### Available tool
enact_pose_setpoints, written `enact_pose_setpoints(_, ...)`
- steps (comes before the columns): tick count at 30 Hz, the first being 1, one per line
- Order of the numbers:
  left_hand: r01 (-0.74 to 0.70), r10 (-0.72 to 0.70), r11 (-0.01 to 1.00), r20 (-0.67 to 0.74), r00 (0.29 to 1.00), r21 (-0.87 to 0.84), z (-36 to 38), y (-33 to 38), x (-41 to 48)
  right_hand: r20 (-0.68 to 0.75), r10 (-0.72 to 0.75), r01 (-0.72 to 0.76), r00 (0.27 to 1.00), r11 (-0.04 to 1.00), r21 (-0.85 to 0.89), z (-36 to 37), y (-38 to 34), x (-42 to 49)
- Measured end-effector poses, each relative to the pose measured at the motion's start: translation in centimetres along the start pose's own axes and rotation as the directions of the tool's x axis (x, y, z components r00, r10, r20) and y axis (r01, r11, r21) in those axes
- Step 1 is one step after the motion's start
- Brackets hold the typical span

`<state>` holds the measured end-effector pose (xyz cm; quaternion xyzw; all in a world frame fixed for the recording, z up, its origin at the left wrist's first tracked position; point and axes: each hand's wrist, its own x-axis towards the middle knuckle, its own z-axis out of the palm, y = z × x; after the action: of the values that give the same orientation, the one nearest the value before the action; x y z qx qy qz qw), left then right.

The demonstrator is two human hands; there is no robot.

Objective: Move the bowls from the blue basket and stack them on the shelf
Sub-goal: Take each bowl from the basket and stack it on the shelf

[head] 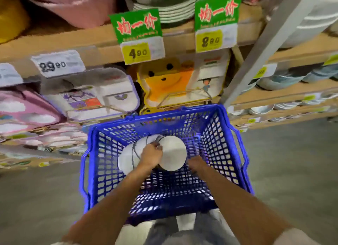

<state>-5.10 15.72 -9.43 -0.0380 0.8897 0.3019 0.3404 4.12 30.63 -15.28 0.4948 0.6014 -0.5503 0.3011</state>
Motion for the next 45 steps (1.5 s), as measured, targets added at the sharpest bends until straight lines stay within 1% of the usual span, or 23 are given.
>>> enact_pose_setpoints(1,-0.032,0.032,0.998,0.007,0.999,0.055,0.5,-0.3,0.7,-0.013,0.02,-0.019,1.0,1.0,0.014,0.9,0.2,0.7)
enact_pose_setpoints(3,-0.065,0.065,0.996,-0.005,0.998,0.069,1.5,-1.2,1.6,-0.021,0.067,-0.065,0.998,0.995,0.082,2.6,0.2,1.9)
enact_pose_setpoints(4,-0.088,0.089,0.993,-0.018,0.996,0.078,2.0,-1.8,1.9,-0.012,0.082,-0.08,0.997,0.991,0.108,3.4,0.2,2.7)
enact_pose_setpoints(7,-0.179,0.181,0.977,-0.014,0.983,0.12,3.1,-3.5,2.4,0.036,0.157,-0.161,0.987,0.953,0.257,5.3,0.3,5.0)
enact_pose_setpoints(9,-0.229,0.232,0.967,-0.013,0.973,0.108,3.5,-4.2,2.7,-0.003,0.16,-0.154,0.987,0.956,0.25,5.9,0.8,6.3)
enact_pose_setpoints(11,-0.271,0.273,0.959,-0.015,0.962,0.086,3.5,-4.7,3.1,-0.055,0.125,-0.11,0.991,0.969,0.221,6.1,1.4,7.3)
enact_pose_setpoints(13,-0.298,0.3,0.951,-0.011,0.954,0.079,3.5,-4.9,3.1,-0.084,0.127,-0.104,0.988,0.966,0.235,6.2,1.9,7.8)
enact_pose_setpoints(15,-0.319,0.32,0.945,-0.012,0.947,0.072,3.4,-5.1,3.0,-0.057,0.117,-0.097,0.992,0.957,0.273,6.0,1.8,7.3)
enact_pose_setpoints(18,-0.325,0.326,0.943,-0.005,0.945,0.065,3.1,-5.1,2.6,0.02,0.089,-0.091,0.996,0.939,0.333,5.1,1.4,6.0)
enact_pose_setpoints(20,-0.304,0.305,0.95,-0.008,0.952,0.067,3.0,-5.0,2.3,0.056,0.069,-0.084,0.996,0.94,0.331,4.3,1.0,4.8)
enact_pose_setpoints(24,-0.227,0.228,0.973,-0.02,0.973,0.042,2.2,-4.3,1.5,0.002,-0.009,0.009,1.0,0.969,0.248,2.1,-0.2,2.6)
enact_pose_setpoints(26,-0.218,0.217,0.976,-0.051,0.975,-0.015,1.5,-3.7,0.9,0.008,-0.04,0.037,0.999,0.969,0.242,0.6,-1.0,1.2)
enact_pose_setpoints(28,-0.198,0.192,0.973,-0.059,0.98,-0.119,0.6,-2.7,0.2,0.037,-0.05,0.039,0.998,0.963,0.267,-1.1,-2.0,-0.7)
enact_pose_setpoints(31,-0.089,0.099,0.951,0.021,0.995,-0.297,-0.8,-0.9,-1.1,0.061,-0.089,0.07,0.994,0.962,0.265,-3.4,-3.7,-4.1)
enact_pose_setpoints(33,-0.071,0.1,0.929,0.063,0.993,-0.363,-1.6,0.5,-1.9,0.055,-0.139,0.12,0.989,0.955,0.27,-4.8,-4.9,-6.4)
enact_pose_setpoints(35,-0.082,0.13,0.896,0.08,0.988,-0.436,-2.5,2.2,-2.6,0.05,-0.195,0.176,0.98,0.95,0.256,-6.1,-6.0,-8.9)
enact_pose_setpoints(38,-0.108,0.195,0.817,0.095,0.976,-0.567,-3.8,4.8,-4.1,0.042,-0.282,0.267,0.959,0.941,0.209,-7.4,-7.3,-12.7)
enact_pose_setpoints(40,-0.141,0.244,0.745,0.07,0.967,-0.652,-4.4,5.9,-5.4,0.03,-0.321,0.311,0.947,0.933,0.181,-8.0,-8.0,-14.9)
enact_pose_setpoints(42,-0.207,0.3,0.679,0.009,0.954,-0.704,-5.0,6.7,-7.1,0.007,-0.351,0.344,0.936,0.922,0.179,-8.3,-8.6,-16.9)
enact_pose_setpoints(45,-0.29,0.326,0.567,-0.114,0.938,-0.771,-6.1,8.3,-9.5,-0.043,-0.402,0.403,0.914,0.897,0.18,-8.3,-9.4,-20.0)
